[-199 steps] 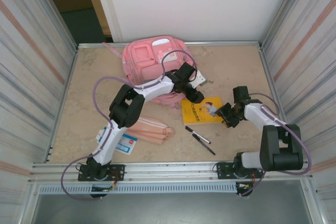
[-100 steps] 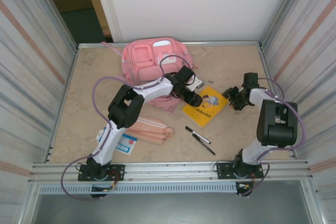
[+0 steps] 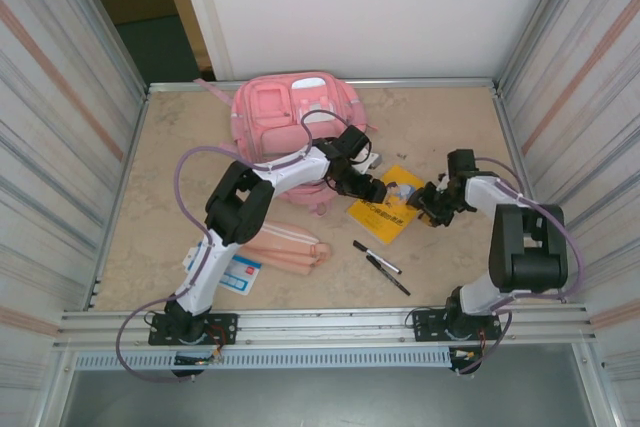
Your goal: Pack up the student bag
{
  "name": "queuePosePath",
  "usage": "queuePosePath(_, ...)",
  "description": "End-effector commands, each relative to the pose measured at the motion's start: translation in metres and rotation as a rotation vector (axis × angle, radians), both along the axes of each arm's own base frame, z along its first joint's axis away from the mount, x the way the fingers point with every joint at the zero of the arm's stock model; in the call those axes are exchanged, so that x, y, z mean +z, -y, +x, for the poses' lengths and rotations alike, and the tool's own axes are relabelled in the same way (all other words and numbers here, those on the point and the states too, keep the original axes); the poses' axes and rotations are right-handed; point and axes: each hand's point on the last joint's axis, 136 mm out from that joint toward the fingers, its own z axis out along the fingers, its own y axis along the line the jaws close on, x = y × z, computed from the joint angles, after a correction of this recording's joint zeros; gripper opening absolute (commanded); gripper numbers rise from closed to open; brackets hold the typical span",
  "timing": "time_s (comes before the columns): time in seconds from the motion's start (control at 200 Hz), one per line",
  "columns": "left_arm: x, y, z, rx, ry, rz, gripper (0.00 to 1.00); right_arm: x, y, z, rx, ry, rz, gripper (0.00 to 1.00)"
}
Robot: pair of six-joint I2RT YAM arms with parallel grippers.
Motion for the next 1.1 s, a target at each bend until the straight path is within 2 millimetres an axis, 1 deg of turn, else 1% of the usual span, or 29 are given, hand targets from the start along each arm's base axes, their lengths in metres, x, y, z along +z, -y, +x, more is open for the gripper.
queuePosePath(0.0, -0.009, 0.001, -0.015, 0.034, -0.149, 0.004, 0.72, -0.015, -0.012, -0.009, 0.071, -0.048, 0.032, 0.28)
queuePosePath(0.04, -0.011, 0.003, -0.017, 0.034, -0.170, -0.001, 0.70, -0.019, -0.013, -0.009, 0.078, -0.055, 0.040, 0.22)
queuePosePath(0.1, -0.010, 0.007, -0.020, 0.028, -0.200, -0.025, 0.69, -0.020, -0.016, -0.007, 0.095, -0.051, 0.050, 0.16)
queuePosePath(0.155, -0.005, 0.013, -0.023, 0.017, -0.223, -0.068, 0.67, -0.018, -0.017, -0.004, 0.108, -0.037, 0.056, 0.16)
queuePosePath(0.291, 0.021, 0.027, -0.027, -0.003, -0.258, -0.192, 0.63, -0.016, -0.023, 0.001, 0.138, -0.018, 0.095, 0.16)
queuePosePath(0.351, 0.033, 0.030, -0.027, -0.002, -0.263, -0.234, 0.58, -0.015, -0.027, 0.003, 0.146, -0.011, 0.119, 0.16)
queuePosePath(0.411, 0.042, 0.031, -0.027, 0.003, -0.269, -0.260, 0.51, -0.013, -0.032, 0.004, 0.155, 0.004, 0.152, 0.18)
queuePosePath(0.491, 0.052, 0.030, -0.026, 0.016, -0.256, -0.271, 0.39, -0.009, -0.037, 0.007, 0.163, 0.038, 0.181, 0.22)
queuePosePath(0.516, 0.053, 0.029, -0.025, 0.024, -0.249, -0.268, 0.33, -0.007, -0.037, 0.008, 0.165, 0.050, 0.185, 0.24)
queuePosePath(0.571, 0.058, 0.025, -0.020, 0.058, -0.237, -0.259, 0.15, -0.002, -0.039, 0.010, 0.174, 0.083, 0.193, 0.30)
queuePosePath(0.646, 0.069, 0.017, -0.011, 0.122, -0.217, -0.264, 0.02, 0.006, -0.037, 0.013, 0.175, 0.133, 0.179, 0.40)
queuePosePath(0.666, 0.073, 0.015, -0.008, 0.144, -0.212, -0.267, 0.00, 0.010, -0.036, 0.013, 0.174, 0.150, 0.169, 0.41)
queuePosePath(0.702, 0.080, 0.010, -0.003, 0.179, -0.195, -0.278, 0.00, 0.016, -0.034, 0.015, 0.171, 0.177, 0.148, 0.44)
queuePosePath(0.722, 0.090, 0.009, -0.001, 0.192, -0.175, -0.297, 0.00, 0.021, -0.032, 0.016, 0.166, 0.193, 0.136, 0.47)
queuePosePath(0.742, 0.093, 0.006, 0.002, 0.211, -0.163, -0.305, 0.00, 0.025, -0.031, 0.016, 0.160, 0.206, 0.127, 0.51)
queuePosePath(0.747, 0.100, 0.006, 0.003, 0.213, -0.152, -0.316, 0.00, 0.026, -0.031, 0.016, 0.159, 0.211, 0.126, 0.51)
queuePosePath(0.762, 0.109, 0.003, 0.005, 0.224, -0.131, -0.333, 0.00, 0.031, -0.032, 0.016, 0.159, 0.226, 0.125, 0.54)
queuePosePath(0.817, 0.133, -0.005, 0.011, 0.266, -0.076, -0.377, 0.00, 0.050, -0.034, 0.018, 0.142, 0.279, 0.126, 0.61)
queuePosePath(0.892, 0.156, -0.020, 0.024, 0.353, -0.025, -0.428, 0.00, 0.078, -0.038, 0.019, 0.103, 0.350, 0.142, 0.70)
queuePosePath(0.982, 0.172, -0.042, 0.043, 0.493, -0.014, -0.504, 0.00, 0.111, -0.053, 0.016, 0.091, 0.447, 0.179, 0.75)
queuePosePath(1.047, 0.173, -0.057, 0.054, 0.593, -0.048, -0.554, 0.00, 0.138, -0.074, 0.013, 0.150, 0.550, 0.186, 0.76)
queuePosePath(1.072, 0.174, -0.062, 0.058, 0.624, -0.065, -0.577, 0.00, 0.146, -0.082, 0.010, 0.177, 0.582, 0.171, 0.76)
queuePosePath(1.097, 0.176, -0.065, 0.060, 0.643, -0.076, -0.605, 0.00, 0.151, -0.087, 0.009, 0.185, 0.603, 0.144, 0.76)
